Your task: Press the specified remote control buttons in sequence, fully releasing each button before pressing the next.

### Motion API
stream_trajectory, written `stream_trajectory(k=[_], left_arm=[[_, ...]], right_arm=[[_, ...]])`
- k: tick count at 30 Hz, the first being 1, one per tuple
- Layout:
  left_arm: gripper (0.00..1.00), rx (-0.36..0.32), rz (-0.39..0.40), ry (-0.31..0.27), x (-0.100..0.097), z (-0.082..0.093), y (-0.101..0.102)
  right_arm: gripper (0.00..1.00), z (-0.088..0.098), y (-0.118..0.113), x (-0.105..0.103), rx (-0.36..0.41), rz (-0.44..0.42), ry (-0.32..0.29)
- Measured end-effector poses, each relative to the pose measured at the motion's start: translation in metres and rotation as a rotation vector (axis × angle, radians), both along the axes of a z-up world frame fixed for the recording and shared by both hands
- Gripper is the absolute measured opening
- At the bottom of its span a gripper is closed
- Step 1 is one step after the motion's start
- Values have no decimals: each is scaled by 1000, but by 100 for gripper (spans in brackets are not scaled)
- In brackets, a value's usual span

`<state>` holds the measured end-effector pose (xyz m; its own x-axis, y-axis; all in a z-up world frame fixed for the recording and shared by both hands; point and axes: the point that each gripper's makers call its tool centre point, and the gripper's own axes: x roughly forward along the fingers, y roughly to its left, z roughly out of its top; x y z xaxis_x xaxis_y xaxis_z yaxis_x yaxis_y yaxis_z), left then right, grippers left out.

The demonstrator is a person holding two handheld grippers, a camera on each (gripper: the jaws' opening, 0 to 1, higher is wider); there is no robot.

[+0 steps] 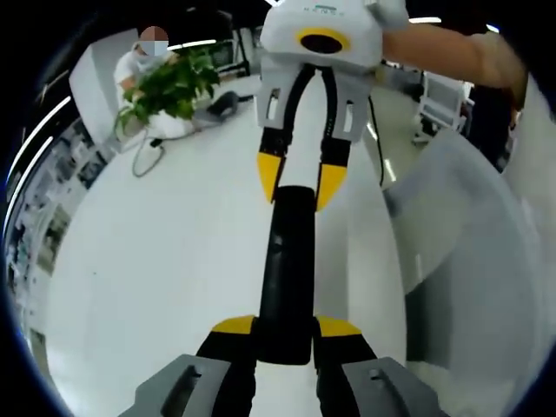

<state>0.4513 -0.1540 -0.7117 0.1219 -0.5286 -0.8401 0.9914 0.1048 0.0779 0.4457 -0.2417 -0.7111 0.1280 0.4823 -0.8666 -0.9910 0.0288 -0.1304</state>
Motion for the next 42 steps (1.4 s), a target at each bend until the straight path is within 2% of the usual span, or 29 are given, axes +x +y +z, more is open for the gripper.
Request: stream_trajectory(k=[7,19,32,42], left_arm=[[23,4,5,38,-16,-18,6],[23,12,8,72,-35,-35,10],[23,45,-3,115,-55,-64,19],[23,48,3,120,-62,-67,22]], right_arm=[[20,-14,4,-16,5,9,27],[20,-32,10,-35,8,13,57],[20,-56,17,-55,17,12,97],[20,-61,21,-59,23,12,102]])
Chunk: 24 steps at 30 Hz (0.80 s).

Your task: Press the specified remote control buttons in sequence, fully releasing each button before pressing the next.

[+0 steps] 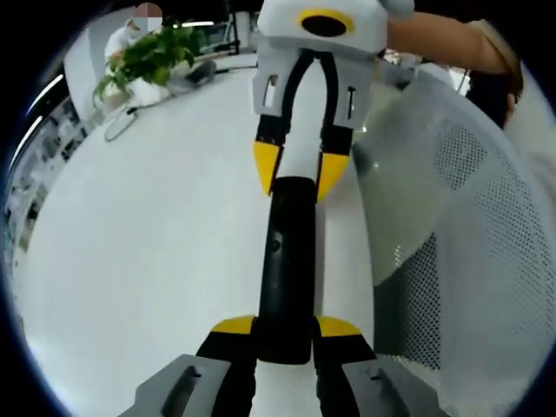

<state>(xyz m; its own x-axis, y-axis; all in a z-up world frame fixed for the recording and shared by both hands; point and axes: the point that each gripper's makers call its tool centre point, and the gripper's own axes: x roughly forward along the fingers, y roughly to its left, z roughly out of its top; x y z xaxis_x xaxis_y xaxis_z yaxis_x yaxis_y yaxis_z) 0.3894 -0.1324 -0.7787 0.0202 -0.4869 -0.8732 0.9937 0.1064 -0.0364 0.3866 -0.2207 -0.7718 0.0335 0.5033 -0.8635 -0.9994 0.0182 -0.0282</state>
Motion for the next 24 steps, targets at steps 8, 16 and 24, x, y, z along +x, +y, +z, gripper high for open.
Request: stream_trajectory(k=[8,16,24], left_arm=[[23,-7,0,-4,1,-2,0],[23,-2,-5,-3,1,-5,-1],[23,-5,-19,-17,1,-6,-3]], right_arm=[[20,-3,0,0,-3,-7,6],[20,-8,-1,2,-20,-6,7],[21,-12,-4,2,-45,-1,6]])
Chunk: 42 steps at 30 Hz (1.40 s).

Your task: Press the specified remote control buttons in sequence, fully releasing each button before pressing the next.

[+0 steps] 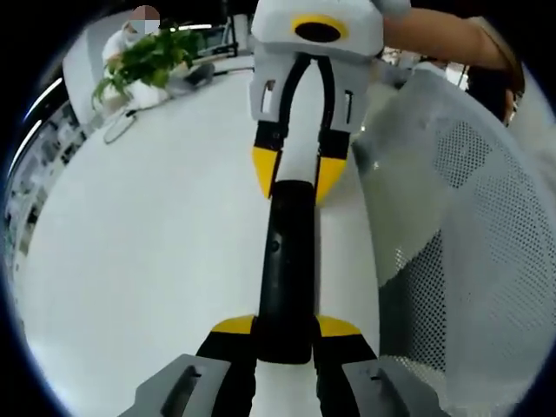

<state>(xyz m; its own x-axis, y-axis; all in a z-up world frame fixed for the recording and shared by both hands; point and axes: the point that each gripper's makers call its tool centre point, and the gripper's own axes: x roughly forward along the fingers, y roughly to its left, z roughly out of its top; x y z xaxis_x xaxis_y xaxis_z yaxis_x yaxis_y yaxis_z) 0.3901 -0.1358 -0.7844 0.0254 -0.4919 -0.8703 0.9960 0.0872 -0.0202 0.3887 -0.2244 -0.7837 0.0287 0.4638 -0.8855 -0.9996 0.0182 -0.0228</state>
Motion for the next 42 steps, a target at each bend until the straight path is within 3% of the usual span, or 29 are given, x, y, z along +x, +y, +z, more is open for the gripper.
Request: stream_trajectory(k=[12,25,30,35,39,42], left_arm=[[23,10,-2,-14,16,-3,3],[23,18,-23,-22,14,-3,2],[23,16,-21,-22,15,-3,2],[23,15,-20,-25,15,-2,1],[23,14,-16,-24,15,-2,1],[23,13,-15,-27,15,-2,2]], right_arm=[[21,-1,1,13,-25,-4,-16],[21,-3,-2,10,-66,2,-5],[29,-3,-10,13,-75,-16,5],[20,7,-15,11,-59,-6,-9],[2,14,-23,14,-61,-5,-13],[0,19,-26,17,-55,-14,-16]])
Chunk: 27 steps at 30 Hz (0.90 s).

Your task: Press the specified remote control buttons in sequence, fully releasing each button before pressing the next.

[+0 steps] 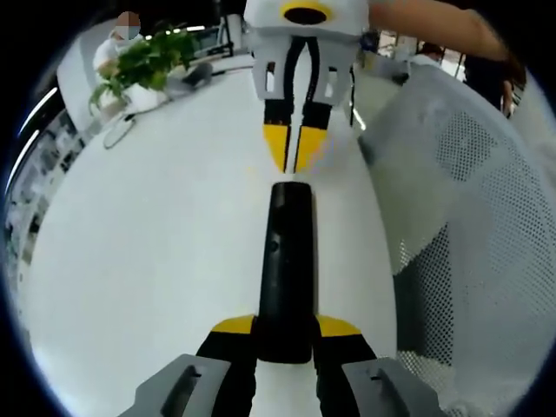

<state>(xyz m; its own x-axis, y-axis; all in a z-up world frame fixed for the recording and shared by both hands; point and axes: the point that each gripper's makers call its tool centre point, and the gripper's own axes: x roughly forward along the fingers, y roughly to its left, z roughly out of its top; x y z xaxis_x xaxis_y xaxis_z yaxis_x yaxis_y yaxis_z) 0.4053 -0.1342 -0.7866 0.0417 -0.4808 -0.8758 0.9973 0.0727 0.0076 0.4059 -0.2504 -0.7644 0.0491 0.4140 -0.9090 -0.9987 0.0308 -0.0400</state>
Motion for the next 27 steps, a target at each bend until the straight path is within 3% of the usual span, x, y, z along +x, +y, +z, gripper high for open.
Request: stream_trajectory(k=[7,27], left_arm=[[23,0,1,-1,0,1,0],[23,2,-3,-2,0,0,1]], right_arm=[[0,8,4,0,23,0,8],[0,3,13,-1,-46,56,26]])
